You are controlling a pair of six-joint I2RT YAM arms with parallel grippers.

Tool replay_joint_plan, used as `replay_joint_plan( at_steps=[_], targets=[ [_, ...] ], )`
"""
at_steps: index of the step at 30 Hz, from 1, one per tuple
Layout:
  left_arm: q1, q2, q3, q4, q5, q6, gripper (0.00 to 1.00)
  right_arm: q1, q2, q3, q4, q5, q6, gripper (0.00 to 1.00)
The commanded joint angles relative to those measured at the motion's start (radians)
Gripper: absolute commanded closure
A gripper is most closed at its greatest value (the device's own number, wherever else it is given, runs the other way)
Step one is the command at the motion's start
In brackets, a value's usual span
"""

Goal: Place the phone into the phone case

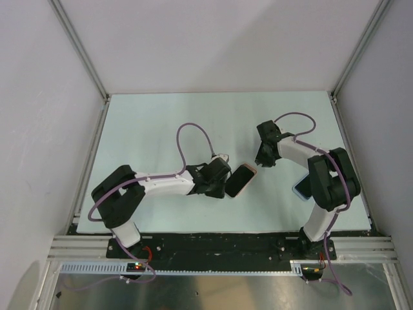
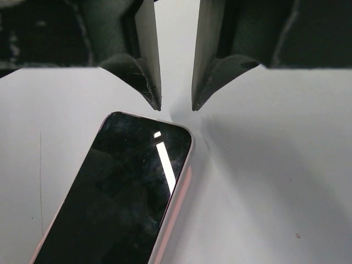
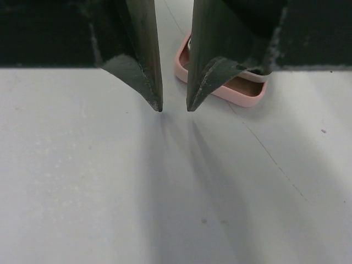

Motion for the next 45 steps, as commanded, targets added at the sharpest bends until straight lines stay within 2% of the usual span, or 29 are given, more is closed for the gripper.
replay_joint_plan(
  at_steps=[1,27,36,45],
  targets=[
    [0.006,0.027,0.057,0.02,0.013,0.029,0.67,0.029,0.027,0.052,0.008,0.02,-0.014,0.72],
    [0.021,0.141,0.193,0.014,0.038,0.056,0.71,0.101,0.023,0.004,-0.009,-0.018,0.019,0.77],
    [0.024,0.091,0.157,0.013,0.039,0.067,0.7,0.093,-0.02,-0.021,-0.009,-0.049,0.024,0.77],
    [0.032,0.063,0.112,0.009,0.068,0.109,0.71,0.121,-0.149,-0.229,0.085,-0.12,0.117,0.78]
  ],
)
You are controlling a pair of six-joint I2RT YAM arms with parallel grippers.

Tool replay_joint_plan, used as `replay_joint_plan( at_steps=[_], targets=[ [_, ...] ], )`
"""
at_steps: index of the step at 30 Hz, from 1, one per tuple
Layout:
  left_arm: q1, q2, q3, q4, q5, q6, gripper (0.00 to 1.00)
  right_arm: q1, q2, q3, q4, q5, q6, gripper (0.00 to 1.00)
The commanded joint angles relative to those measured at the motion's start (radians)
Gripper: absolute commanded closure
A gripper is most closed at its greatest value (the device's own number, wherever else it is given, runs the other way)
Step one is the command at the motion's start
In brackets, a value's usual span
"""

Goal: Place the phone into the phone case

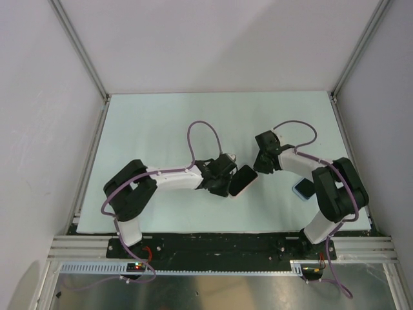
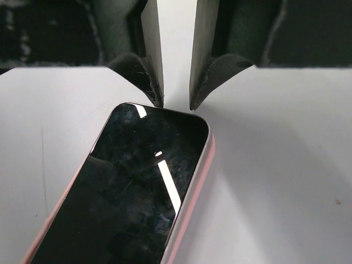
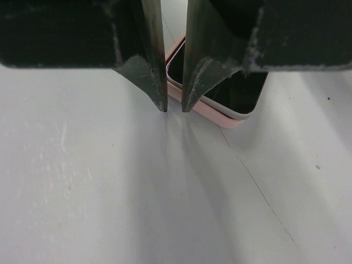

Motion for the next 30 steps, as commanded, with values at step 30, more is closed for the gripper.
replay_joint_plan(
  at_steps=[30],
  targets=[
    [-0.01,-0.242,-0.137,0.028,-0.185,-0.384,0.64,-0.036,-0.201,-0.121,0.053,-0.159,-0.05,0.53]
  ],
)
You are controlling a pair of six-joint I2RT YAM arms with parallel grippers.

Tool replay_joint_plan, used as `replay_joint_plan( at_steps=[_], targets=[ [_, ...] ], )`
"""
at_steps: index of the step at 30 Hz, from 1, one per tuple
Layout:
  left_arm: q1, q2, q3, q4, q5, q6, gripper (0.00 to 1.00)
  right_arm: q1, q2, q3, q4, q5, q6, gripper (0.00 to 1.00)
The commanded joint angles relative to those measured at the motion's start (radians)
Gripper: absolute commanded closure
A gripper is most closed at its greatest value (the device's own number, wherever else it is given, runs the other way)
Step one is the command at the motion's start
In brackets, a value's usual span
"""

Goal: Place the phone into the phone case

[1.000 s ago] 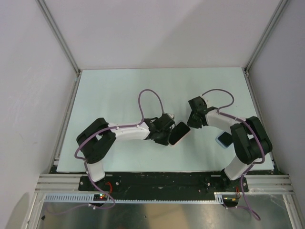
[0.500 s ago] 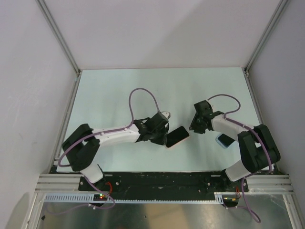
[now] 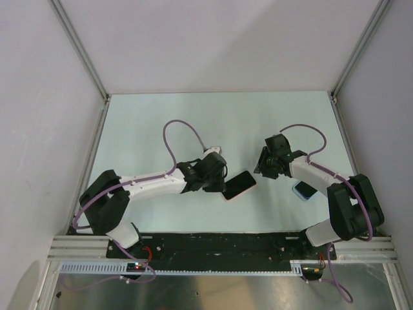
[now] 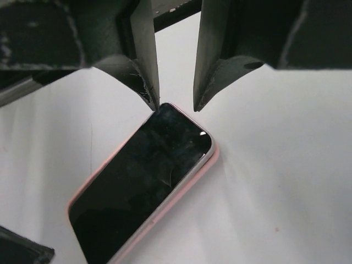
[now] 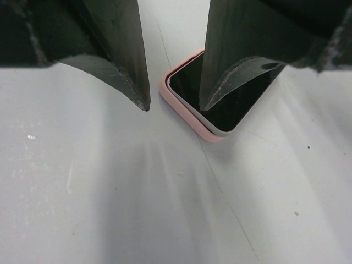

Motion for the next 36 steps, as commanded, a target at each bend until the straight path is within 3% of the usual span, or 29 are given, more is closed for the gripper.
replay_joint_plan(
  at_steps=[1,6,12,36],
  targets=[
    [-0.021,-0.016,-0.03,0.007,-0.17,-0.247,0.63,0.009,0.012,0.017,0.057,-0.049,-0.043,0.52],
    [0.013,-0.013,0.0,0.005,-0.24,-0.166,0.58,0.015,0.003,0.014,0.022,-0.014,-0.029,0.49],
    [0.096,0.037,0.049,0.006,-0.117,0.005,0.62,0.02,-0.08,-0.071,0.062,-0.007,0.019,0.5],
    [0.052,0.148,0.099,0.006,-0.051,-0.043,0.67,0.064,-0.086,-0.161,0.173,-0.03,0.041,0.5]
  ],
)
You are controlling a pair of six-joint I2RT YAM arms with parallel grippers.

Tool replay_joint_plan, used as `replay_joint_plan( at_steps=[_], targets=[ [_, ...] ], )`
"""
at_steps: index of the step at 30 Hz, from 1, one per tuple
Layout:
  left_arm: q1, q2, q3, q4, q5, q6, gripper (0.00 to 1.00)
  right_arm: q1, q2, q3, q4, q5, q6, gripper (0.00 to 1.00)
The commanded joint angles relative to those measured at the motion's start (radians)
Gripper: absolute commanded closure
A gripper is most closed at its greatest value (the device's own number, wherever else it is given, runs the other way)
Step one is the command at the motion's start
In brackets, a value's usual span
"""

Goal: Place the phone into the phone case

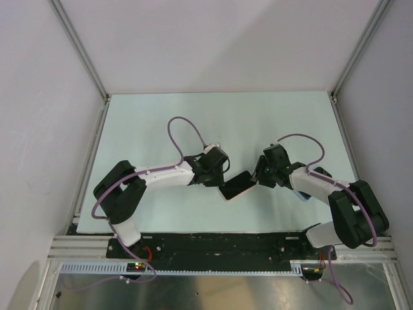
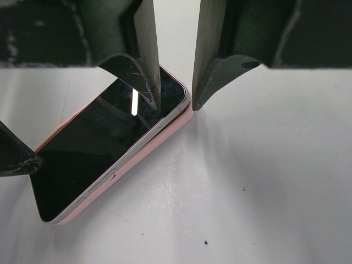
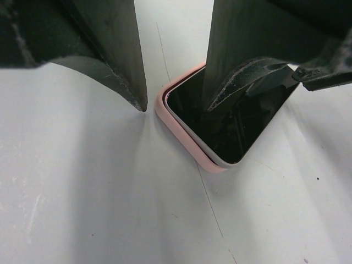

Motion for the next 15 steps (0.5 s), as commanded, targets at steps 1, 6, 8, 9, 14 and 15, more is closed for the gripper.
replay_joint_plan(
  at_steps=[1,6,8,9,14,15],
  targets=[
    [-0.008,0.003,0.026,0.009,0.002,0.004,0.67,0.008,-0.025,-0.008,0.036,0.009,0.007,0.5],
    [-0.009,-0.004,0.009,0.012,0.0,0.0,0.66,0.01,-0.032,-0.01,0.033,0.009,0.007,0.5],
    [-0.013,-0.005,0.01,0.011,0.003,0.0,0.66,0.013,-0.034,-0.013,0.034,0.009,0.008,0.5],
    [-0.015,-0.004,0.01,0.011,0.005,0.0,0.67,0.015,-0.036,-0.014,0.033,0.009,0.009,0.5],
    [-0.025,-0.003,0.004,0.01,0.009,-0.009,0.67,0.021,-0.041,-0.018,0.032,0.009,0.01,0.51],
    [-0.026,-0.001,0.001,0.01,0.009,-0.011,0.67,0.022,-0.042,-0.019,0.032,0.009,0.011,0.51]
  ],
)
